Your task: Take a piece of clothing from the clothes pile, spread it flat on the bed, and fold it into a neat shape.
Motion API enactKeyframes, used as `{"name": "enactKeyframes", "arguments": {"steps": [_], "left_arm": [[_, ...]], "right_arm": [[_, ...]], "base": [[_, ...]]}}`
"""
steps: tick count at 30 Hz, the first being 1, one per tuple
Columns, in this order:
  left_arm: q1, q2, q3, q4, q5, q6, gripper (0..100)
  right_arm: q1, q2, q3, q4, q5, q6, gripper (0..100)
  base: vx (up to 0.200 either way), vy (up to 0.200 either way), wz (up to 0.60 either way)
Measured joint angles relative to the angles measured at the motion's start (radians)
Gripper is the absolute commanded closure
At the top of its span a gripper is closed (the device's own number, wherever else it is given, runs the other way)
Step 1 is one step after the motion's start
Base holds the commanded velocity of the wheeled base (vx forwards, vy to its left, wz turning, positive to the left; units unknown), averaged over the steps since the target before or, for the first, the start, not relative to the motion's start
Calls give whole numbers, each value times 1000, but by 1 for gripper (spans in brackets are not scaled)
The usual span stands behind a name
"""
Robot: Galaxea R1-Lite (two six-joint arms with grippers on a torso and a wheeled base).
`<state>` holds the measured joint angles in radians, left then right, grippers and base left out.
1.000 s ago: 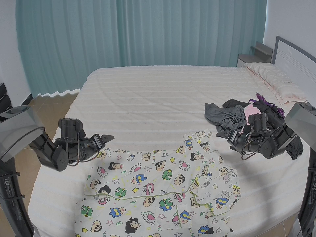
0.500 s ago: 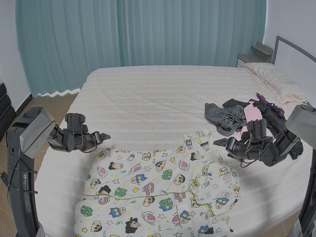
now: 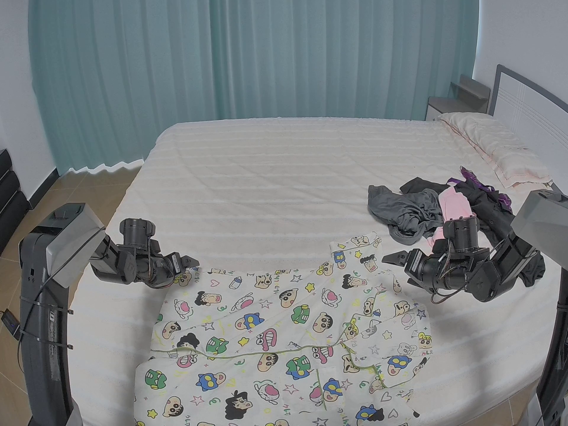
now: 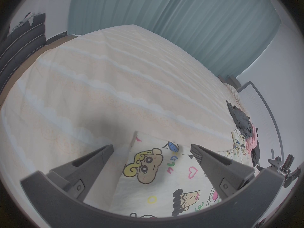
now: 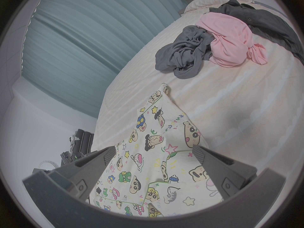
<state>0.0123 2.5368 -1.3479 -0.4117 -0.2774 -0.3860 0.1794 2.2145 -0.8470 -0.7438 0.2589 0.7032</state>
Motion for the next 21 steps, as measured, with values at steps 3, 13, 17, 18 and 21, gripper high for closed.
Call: {"name": "enactKeyframes", "arguments": {"steps": [3, 13, 17, 18, 21], "left_arm": [[-1, 9, -4, -1, -1, 1, 0], [-17, 26, -12, -2, -19, 0, 100], [-7, 27, -16, 1, -21, -3, 100], [0, 27, -17, 3, -22, -3, 100], [23, 27, -21, 3, -20, -3, 100]], "right_arm": [[0, 3, 0, -3, 1, 9, 0], [-1, 10, -3, -4, 10, 14, 0], [-2, 13, -3, -5, 10, 14, 0], [-2, 15, -3, -5, 10, 14, 0], [-2, 19, -7, -6, 10, 14, 0]], "base": [[0, 0, 0], [0, 0, 0], [0, 0, 0], [0, 0, 0], [0, 0, 0]]}}
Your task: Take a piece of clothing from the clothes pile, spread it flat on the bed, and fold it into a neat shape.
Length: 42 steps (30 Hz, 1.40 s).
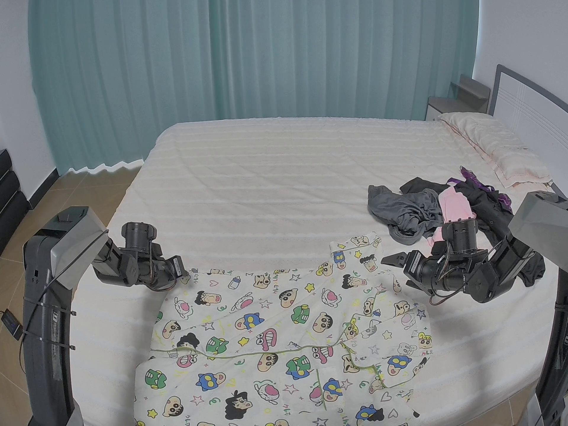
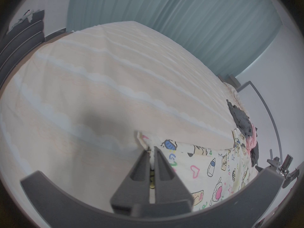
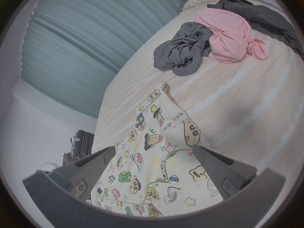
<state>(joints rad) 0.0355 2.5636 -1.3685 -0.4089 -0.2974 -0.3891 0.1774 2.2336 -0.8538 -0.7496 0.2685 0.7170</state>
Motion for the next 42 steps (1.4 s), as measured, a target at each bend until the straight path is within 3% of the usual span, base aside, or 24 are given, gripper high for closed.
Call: {"name": "enactKeyframes", "arguments": {"steps": [7, 15, 25, 26, 34, 42], "left_arm": [[9, -3, -32, 0, 17, -3, 100], [9, 8, -105, 5, 92, -21, 100], [13, 24, -154, 13, 103, -39, 100], [13, 26, -159, 15, 104, -39, 0], [18, 34, -199, 76, 125, -39, 0], [39, 8, -153, 97, 104, -41, 0]], "right_arm": [[0, 7, -2, -5, -1, 0, 0], [0, 23, 17, -105, -2, 2, 0], [0, 32, 23, -110, -2, 2, 0], [0, 32, 23, -110, -2, 3, 0], [0, 33, 24, -110, -2, 2, 0], [-3, 8, 52, -113, -3, 1, 0]], "base": [[0, 0, 0], [0, 0, 0], [0, 0, 0], [0, 0, 0], [0, 0, 0], [0, 0, 0]]}}
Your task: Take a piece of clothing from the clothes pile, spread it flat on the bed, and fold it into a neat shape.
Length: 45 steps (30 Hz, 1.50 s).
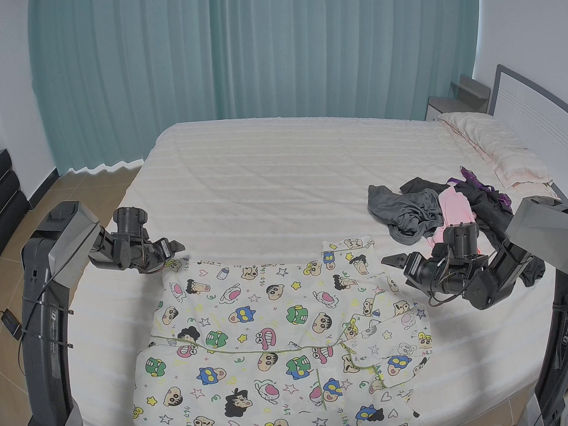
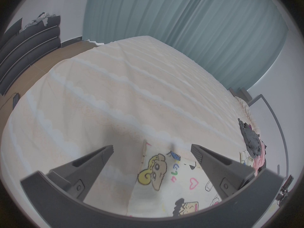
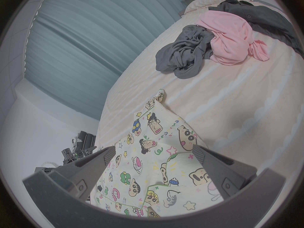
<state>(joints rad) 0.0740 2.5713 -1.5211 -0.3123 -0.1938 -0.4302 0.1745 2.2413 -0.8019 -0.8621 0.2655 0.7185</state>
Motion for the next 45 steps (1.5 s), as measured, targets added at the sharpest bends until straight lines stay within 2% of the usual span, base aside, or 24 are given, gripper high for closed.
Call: {"name": "enactKeyframes", "arguments": {"steps": [7, 11, 19, 24, 28, 32, 45], "left_arm": [[18, -97, 207, -14, -86, 4, 0], [21, -162, 387, -57, -118, 4, 0], [11, -264, 763, -286, -148, -8, 0], [-9, -312, 943, -461, -152, -52, 0], [-30, -328, 1006, -573, -114, -74, 0], [-61, -319, 1033, -638, -34, -79, 0], [-87, -291, 1054, -648, 33, -78, 0]], "right_arm": [[-3, -50, 53, -1, -1, -3, 0], [-1, -80, 97, -2, 0, -4, 0], [6, -139, 201, -18, -1, 11, 0], [18, -161, 284, -149, 0, 73, 0], [29, -163, 349, -267, 1, 103, 0], [36, -162, 387, -298, 2, 116, 0], [39, -163, 403, -304, 3, 119, 0]], "base": [[0, 0, 0], [0, 0, 0], [0, 0, 0], [0, 0, 0], [0, 0, 0], [0, 0, 0], [0, 0, 0]]}}
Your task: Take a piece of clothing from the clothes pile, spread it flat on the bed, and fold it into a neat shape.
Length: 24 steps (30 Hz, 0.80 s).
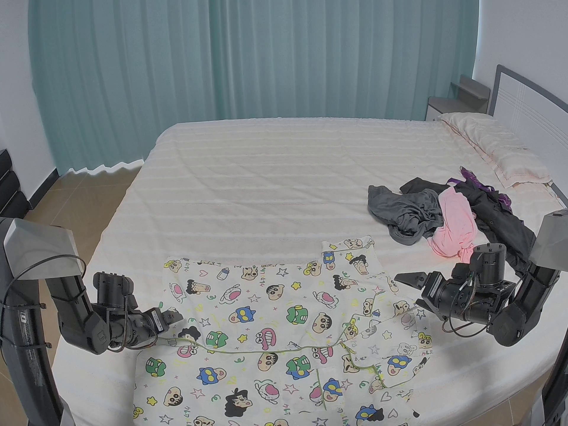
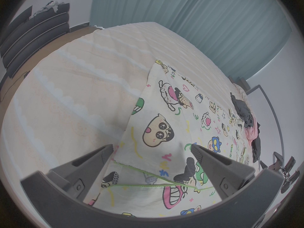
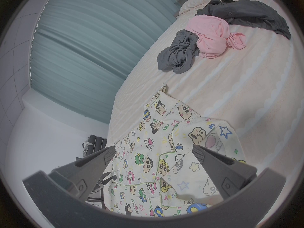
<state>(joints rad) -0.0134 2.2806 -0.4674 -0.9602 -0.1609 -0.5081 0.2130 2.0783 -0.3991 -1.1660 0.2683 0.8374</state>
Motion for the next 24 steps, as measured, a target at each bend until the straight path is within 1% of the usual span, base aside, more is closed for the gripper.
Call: {"name": "enactKeyframes", "arguments": {"steps": [5, 6, 13, 24], "left_arm": [[6, 2, 8, 0, 5, 0, 0], [6, 2, 10, -1, 5, 0, 100], [6, 2, 18, 1, 24, -5, 100], [21, -24, 90, -1, 43, -6, 100]], "right_arm": [[0, 1, 0, 0, 0, 0, 0], [1, 1, 0, 0, 0, 0, 0], [0, 1, -1, 0, 0, 1, 0], [1, 4, 0, 0, 1, 2, 0]], "base": [[0, 0, 0], [0, 0, 0], [0, 0, 0], [0, 0, 0]]}}
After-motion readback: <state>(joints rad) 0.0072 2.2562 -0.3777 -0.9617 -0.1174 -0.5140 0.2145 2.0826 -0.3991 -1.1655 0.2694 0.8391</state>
